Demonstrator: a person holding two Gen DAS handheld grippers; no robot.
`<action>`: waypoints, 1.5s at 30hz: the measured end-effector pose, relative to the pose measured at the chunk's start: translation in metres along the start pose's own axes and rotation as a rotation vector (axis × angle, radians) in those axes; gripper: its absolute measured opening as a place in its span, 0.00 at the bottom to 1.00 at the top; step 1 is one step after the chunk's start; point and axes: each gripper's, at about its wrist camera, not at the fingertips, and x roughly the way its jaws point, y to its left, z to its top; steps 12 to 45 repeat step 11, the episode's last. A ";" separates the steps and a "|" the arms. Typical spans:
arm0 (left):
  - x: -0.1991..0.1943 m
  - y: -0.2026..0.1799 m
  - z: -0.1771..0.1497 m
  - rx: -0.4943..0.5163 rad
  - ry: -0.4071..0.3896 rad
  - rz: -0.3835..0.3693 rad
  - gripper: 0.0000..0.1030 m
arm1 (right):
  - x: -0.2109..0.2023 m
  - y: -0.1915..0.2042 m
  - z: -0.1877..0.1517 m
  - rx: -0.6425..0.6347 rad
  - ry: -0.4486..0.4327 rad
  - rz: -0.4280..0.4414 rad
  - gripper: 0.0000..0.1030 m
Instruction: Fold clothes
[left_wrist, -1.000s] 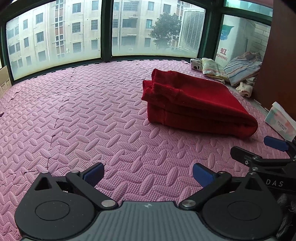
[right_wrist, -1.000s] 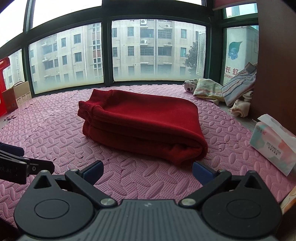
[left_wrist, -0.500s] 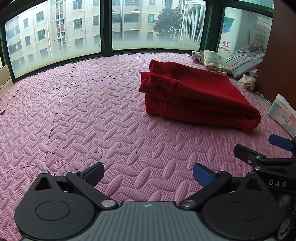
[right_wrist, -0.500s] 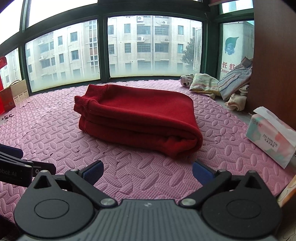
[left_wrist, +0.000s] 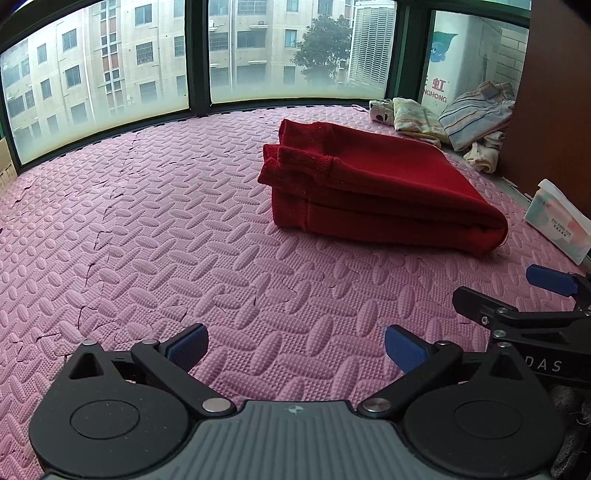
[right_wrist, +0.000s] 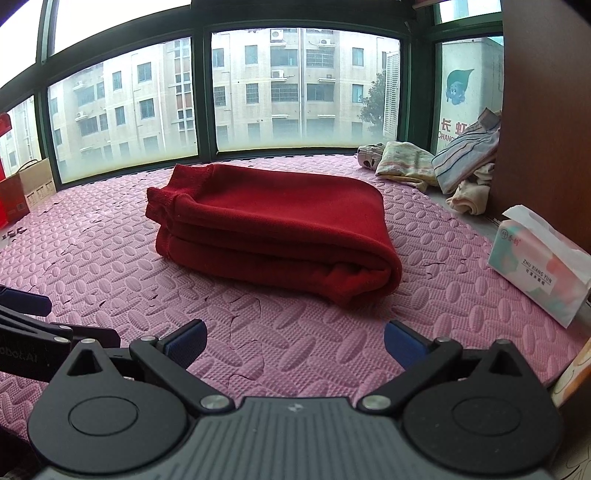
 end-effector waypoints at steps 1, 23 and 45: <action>0.000 0.000 0.000 0.001 -0.001 -0.001 1.00 | 0.000 0.000 0.000 -0.001 0.002 0.000 1.00; -0.001 -0.005 -0.001 0.021 -0.011 0.003 1.00 | -0.002 0.001 -0.002 0.002 0.002 -0.005 1.00; -0.001 -0.005 -0.001 0.021 -0.011 0.003 1.00 | -0.002 0.001 -0.002 0.002 0.002 -0.005 1.00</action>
